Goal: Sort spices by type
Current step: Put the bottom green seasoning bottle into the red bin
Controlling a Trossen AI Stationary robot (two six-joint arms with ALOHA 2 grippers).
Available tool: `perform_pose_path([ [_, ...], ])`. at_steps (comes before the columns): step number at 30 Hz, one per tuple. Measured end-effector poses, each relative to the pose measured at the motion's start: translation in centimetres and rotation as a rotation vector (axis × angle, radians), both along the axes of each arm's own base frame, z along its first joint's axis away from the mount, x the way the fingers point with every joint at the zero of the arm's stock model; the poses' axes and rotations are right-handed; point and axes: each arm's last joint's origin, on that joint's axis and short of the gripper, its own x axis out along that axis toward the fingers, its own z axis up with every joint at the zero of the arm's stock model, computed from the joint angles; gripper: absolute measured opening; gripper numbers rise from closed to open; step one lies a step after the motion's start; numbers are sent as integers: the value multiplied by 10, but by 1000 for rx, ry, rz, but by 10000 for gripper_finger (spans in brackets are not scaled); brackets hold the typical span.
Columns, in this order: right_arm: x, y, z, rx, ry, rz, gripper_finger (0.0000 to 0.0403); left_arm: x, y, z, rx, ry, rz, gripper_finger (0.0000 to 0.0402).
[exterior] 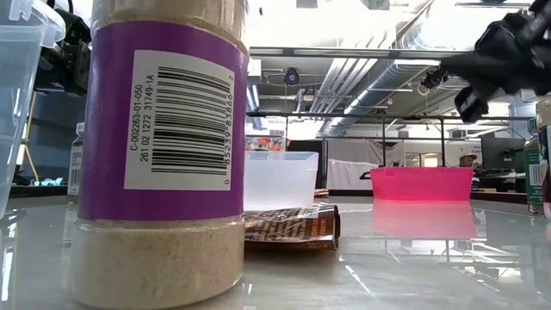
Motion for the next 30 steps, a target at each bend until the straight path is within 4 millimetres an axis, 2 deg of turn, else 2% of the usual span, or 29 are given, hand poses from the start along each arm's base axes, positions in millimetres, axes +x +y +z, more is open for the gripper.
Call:
perform_pose_path([
  [5, -11, -8, 31, 278, -371, -214, 1, 0, 0, 0, 0, 0, 0, 1],
  [8, -20, -10, 50, 252, -523, -255, 1, 0, 0, 0, 0, 0, 0, 1],
  [11, -26, -9, 83, 160, -539, -227, 4, 0, 0, 0, 0, 0, 0, 1],
  [13, -26, -8, 103, 99, -391, -217, 18, 0, 0, 0, 0, 0, -1, 1],
  [16, -22, -8, 122, 61, 15, -211, 57, 0, 0, 0, 0, 0, -1, 1],
  [19, -16, -6, 139, 109, 355, -161, 112, 0, 0, 0, 0, 0, -1, 1],
  [25, 10, 6, 165, 245, 959, 105, 208, 0, 0, 0, 0, 0, -1, 1],
  [27, 19, 8, 169, 272, 1147, 92, 225, 0, 0, 0, 0, 0, 0, 1],
  [30, 34, 9, 169, 311, 1373, -56, 232, 0, 0, 0, 0, 0, 0, 1],
])
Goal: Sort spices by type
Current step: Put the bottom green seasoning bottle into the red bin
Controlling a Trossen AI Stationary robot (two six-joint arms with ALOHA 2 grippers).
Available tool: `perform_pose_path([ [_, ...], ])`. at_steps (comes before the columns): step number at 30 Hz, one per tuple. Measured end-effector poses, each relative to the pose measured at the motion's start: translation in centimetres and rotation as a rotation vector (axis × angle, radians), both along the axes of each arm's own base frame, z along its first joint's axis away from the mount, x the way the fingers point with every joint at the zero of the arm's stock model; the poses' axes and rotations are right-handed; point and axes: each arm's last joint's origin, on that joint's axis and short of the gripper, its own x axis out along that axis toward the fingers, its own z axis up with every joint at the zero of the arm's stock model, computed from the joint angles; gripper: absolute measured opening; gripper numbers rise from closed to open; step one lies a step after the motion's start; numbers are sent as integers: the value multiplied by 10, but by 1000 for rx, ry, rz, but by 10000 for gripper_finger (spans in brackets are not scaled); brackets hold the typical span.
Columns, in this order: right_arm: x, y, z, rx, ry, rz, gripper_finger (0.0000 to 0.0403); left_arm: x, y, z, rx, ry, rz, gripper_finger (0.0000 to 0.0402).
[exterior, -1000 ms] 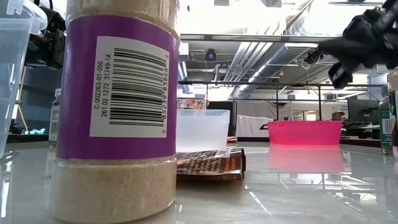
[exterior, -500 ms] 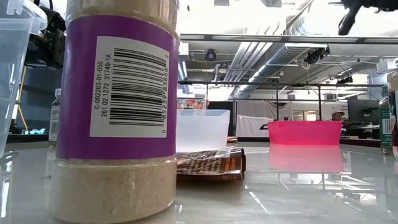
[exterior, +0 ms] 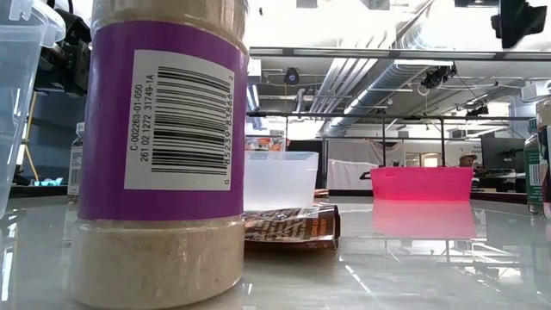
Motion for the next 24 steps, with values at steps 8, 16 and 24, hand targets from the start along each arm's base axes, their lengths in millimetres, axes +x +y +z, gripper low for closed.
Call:
perform_pose_path([
  [8, 40, 11, -33, 93, 330, -356, 234, 0, 0, 0, 0, 0, 0, 1],
  [16, 41, 35, -55, 102, 440, -437, 234, 0, 0, 0, 0, 0, 0, 1],
  [24, 44, 36, -81, 91, 432, -557, 234, 0, 0, 0, 0, 0, 0, 1],
])
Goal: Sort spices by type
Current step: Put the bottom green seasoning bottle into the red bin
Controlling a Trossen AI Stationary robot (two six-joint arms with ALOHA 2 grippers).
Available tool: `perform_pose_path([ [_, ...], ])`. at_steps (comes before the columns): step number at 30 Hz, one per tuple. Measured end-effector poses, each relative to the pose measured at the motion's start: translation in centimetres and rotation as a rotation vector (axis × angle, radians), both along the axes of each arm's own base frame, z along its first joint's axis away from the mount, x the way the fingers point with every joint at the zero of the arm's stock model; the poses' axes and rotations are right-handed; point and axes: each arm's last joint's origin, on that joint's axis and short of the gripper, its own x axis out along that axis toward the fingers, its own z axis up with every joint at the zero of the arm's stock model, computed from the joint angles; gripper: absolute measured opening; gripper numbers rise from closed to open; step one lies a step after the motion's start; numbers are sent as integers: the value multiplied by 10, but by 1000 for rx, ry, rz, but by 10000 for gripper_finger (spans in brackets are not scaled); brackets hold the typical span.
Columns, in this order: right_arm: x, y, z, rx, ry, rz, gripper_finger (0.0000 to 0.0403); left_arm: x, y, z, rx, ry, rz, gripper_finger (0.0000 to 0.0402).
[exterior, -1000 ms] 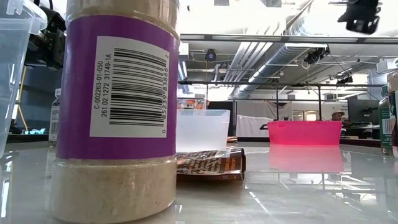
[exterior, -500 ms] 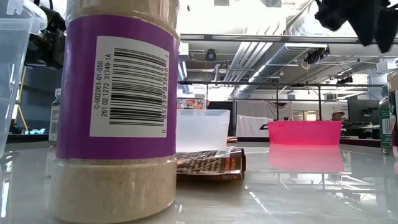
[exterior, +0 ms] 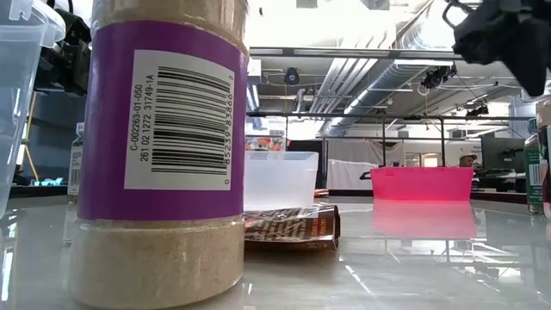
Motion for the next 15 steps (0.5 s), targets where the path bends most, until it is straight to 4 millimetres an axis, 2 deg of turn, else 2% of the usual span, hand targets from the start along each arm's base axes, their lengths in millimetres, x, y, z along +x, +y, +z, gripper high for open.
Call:
perform_pose_path([
  [7, -5, 0, -19, -17, 57, -39, 234, 0, 0, 0, 0, 0, 1, 1],
  [15, -1, 0, -30, -21, 3, -49, 234, 0, 0, 0, 0, 0, 0, 1],
])
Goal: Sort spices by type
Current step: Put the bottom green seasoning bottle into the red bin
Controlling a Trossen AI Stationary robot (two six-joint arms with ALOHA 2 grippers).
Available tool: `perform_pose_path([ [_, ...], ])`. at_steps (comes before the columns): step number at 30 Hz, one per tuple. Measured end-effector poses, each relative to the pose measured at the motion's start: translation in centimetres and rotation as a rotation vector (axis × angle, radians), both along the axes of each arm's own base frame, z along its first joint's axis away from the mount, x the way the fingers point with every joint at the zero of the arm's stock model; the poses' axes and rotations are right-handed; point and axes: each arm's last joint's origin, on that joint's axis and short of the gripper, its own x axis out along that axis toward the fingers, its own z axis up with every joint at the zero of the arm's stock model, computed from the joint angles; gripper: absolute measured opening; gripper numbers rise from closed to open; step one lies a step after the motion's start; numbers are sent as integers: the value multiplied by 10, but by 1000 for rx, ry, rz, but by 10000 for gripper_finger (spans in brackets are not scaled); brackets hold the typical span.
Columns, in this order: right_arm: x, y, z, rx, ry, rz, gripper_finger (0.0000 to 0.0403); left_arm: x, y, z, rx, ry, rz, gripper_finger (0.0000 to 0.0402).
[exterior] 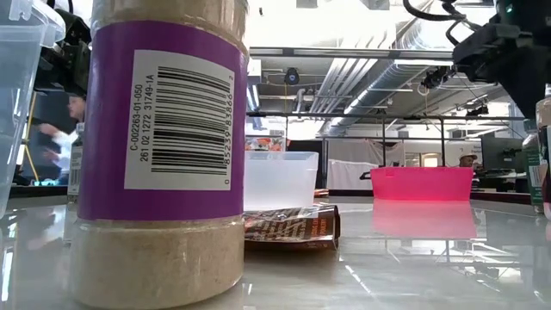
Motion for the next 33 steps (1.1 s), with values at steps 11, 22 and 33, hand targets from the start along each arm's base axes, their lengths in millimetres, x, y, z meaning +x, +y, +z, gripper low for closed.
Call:
perform_pose_path([
  [11, -3, -2, -6, -41, 46, 4, 234, 0, 0, 0, 0, 0, 0, 1],
  [22, -3, -13, -6, -96, 33, 313, 234, 0, 0, 0, 0, 1, 0, 1],
  [33, 5, -57, -16, 36, 101, 563, 234, 0, 0, 0, 0, 0, 0, 1],
])
